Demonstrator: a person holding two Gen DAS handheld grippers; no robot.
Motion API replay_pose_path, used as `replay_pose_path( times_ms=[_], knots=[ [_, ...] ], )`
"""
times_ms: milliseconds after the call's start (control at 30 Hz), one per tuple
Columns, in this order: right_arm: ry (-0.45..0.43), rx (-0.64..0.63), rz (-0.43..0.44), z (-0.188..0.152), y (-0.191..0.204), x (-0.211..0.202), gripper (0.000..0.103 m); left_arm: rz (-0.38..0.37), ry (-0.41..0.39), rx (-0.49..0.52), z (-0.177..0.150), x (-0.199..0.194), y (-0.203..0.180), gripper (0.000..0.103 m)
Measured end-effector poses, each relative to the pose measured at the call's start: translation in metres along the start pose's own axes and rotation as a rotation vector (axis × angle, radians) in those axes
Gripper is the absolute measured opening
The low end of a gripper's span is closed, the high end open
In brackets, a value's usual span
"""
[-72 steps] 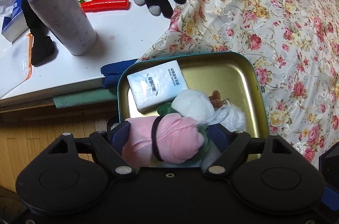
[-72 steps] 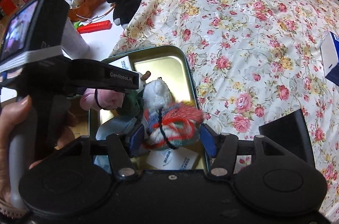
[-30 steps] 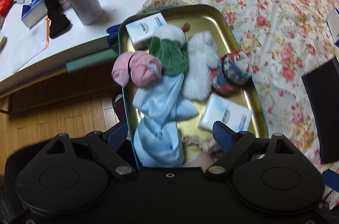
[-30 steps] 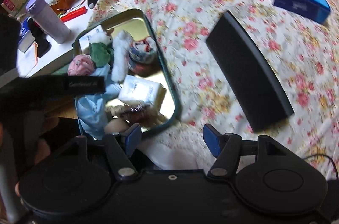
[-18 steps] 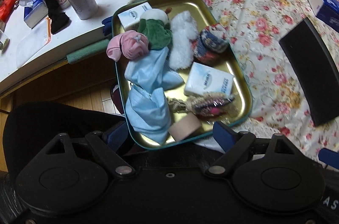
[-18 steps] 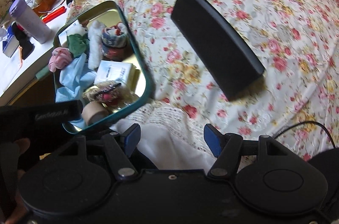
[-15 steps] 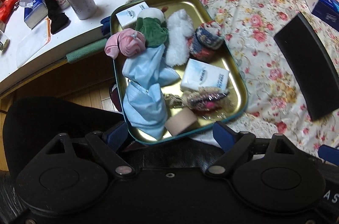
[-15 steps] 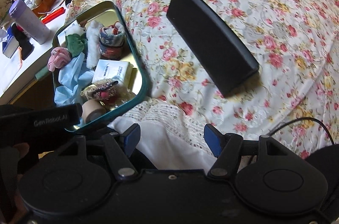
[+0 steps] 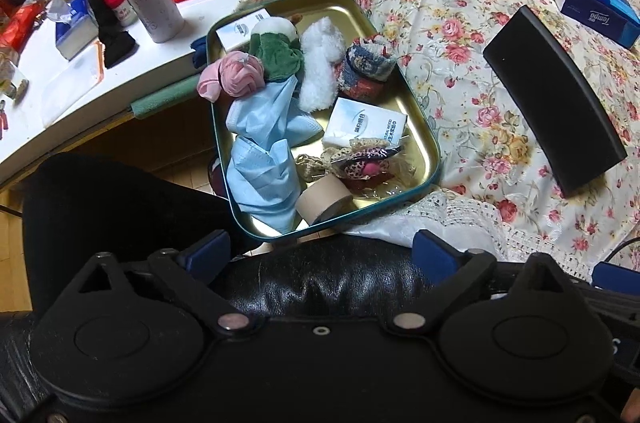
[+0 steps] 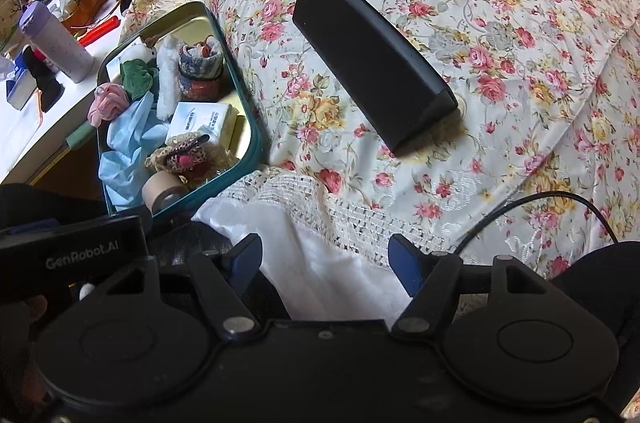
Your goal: Organize soft objects
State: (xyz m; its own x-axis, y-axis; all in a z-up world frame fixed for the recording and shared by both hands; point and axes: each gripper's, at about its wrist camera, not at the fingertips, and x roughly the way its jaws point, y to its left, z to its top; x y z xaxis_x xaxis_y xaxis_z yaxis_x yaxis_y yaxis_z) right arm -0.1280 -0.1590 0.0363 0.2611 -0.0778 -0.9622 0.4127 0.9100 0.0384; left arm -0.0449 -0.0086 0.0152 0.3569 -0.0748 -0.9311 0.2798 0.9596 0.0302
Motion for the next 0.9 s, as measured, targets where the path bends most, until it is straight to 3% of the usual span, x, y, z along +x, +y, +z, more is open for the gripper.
replay_pose_path(
  times_ms=[900],
  knots=[
    [-0.011,-0.011,-0.009,-0.018,-0.015,-0.008,0.070,0.026,0.000,-0.016,-0.018,-0.011,-0.003,0.095]
  ],
)
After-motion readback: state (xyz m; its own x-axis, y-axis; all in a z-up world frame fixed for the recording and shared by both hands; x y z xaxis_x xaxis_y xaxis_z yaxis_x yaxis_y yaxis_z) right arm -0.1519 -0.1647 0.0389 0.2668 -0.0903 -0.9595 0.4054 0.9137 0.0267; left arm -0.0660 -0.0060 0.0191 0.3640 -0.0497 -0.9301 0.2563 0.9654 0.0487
